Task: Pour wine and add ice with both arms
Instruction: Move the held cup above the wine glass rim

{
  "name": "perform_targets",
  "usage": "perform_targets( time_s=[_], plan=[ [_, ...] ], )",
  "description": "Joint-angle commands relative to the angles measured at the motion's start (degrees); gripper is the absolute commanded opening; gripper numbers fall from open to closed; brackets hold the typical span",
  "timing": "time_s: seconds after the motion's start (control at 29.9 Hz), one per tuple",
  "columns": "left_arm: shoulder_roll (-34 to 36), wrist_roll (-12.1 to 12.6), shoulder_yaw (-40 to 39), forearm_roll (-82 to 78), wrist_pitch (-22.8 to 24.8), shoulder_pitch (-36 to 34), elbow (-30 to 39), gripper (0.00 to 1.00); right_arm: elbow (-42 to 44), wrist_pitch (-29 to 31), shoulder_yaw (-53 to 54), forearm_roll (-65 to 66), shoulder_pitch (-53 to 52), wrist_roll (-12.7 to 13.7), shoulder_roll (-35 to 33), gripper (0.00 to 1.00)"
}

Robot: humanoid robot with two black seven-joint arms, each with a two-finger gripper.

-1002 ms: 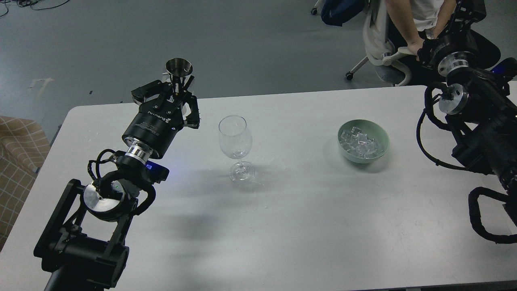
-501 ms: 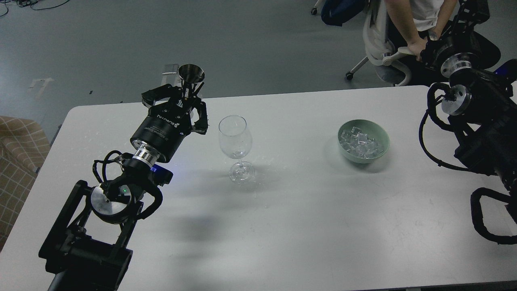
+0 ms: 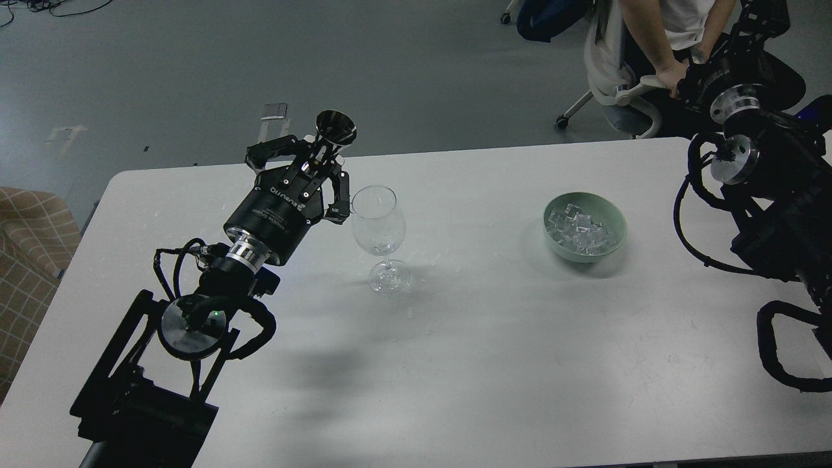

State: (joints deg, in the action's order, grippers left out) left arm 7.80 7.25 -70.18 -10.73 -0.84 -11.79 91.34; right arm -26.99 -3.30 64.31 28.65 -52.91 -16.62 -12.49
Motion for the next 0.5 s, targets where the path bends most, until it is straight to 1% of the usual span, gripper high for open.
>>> perform_targets(
  time_s=[0.0,0.13,0.47],
  plan=[
    [0.46,0.57,0.48,-2.63,0.31,0.45,-0.46,0.21,0.10,0.04,0.11,0.00,0.00,-0.07,-0.17,1.00],
    [0.46,0.57,2.24,-4.65,0.23,0.01,-0.46,0.21,0.10,0.04,0.11,0.00,0.00,-0.07,-0.52,1.00],
    [0.55,0.66,2.50,-7.47,0.14,-0.34,-0.90,0.21,0.10,0.04,0.20,0.00,0.00,-0.07,-0.52,1.00]
  ],
)
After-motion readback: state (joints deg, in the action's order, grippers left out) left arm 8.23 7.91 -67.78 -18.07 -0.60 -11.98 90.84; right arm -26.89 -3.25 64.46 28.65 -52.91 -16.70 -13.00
